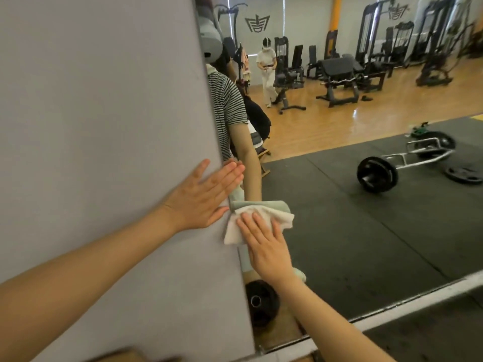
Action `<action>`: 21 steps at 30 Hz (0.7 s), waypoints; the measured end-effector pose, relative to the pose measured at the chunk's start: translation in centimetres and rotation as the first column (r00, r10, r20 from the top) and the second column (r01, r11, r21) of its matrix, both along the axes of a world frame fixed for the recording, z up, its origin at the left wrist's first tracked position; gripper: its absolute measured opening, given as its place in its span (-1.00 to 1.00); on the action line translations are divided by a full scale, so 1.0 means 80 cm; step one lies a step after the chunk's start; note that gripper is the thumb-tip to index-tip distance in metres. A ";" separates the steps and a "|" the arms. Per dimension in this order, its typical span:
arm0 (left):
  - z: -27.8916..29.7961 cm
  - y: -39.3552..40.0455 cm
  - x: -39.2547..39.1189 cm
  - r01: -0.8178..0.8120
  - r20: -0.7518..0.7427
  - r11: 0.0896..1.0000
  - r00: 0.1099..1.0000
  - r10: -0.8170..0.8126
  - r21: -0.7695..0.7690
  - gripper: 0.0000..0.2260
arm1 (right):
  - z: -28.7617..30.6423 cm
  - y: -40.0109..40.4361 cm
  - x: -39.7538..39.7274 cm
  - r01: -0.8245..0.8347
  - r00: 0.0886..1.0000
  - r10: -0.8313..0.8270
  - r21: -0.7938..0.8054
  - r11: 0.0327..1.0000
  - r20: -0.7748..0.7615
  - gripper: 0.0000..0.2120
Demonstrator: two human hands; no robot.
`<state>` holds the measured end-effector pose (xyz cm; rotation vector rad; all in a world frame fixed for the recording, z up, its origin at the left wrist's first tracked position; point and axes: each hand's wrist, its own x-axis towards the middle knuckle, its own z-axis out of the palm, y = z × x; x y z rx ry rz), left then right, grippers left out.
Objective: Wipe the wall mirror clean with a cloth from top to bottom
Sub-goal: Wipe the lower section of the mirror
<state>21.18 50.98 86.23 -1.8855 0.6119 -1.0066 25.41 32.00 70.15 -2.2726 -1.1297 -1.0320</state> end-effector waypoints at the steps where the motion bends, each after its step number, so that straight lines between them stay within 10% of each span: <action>1: -0.001 0.000 0.000 0.006 -0.001 1.000 1.000 -0.006 -0.008 -0.31 | 0.009 -0.017 0.014 0.050 0.999 -0.050 -0.012 0.999 0.011 -0.33; 6: 0.000 -0.001 -0.002 -0.013 0.000 1.000 1.000 0.013 -0.003 -0.33 | 0.050 -0.071 0.059 0.321 0.945 -0.289 0.257 0.912 -0.152 -0.44; 11: 0.000 -0.003 -0.002 -0.017 -0.001 1.000 1.000 0.017 0.016 -0.32 | 0.054 -0.006 0.037 0.328 0.913 -0.116 0.535 0.778 -0.391 -0.41; 17: -0.002 -0.001 -0.001 -0.004 -0.008 1.000 1.000 0.004 0.012 -0.33 | -0.042 0.045 -0.031 0.110 0.989 -0.101 0.086 0.990 -0.107 -0.28; 21: -0.002 -0.002 0.000 0.017 0.001 1.000 1.000 -0.017 -0.012 -0.35 | -0.044 0.015 -0.011 0.037 0.999 -0.039 -0.059 0.998 -0.035 -0.55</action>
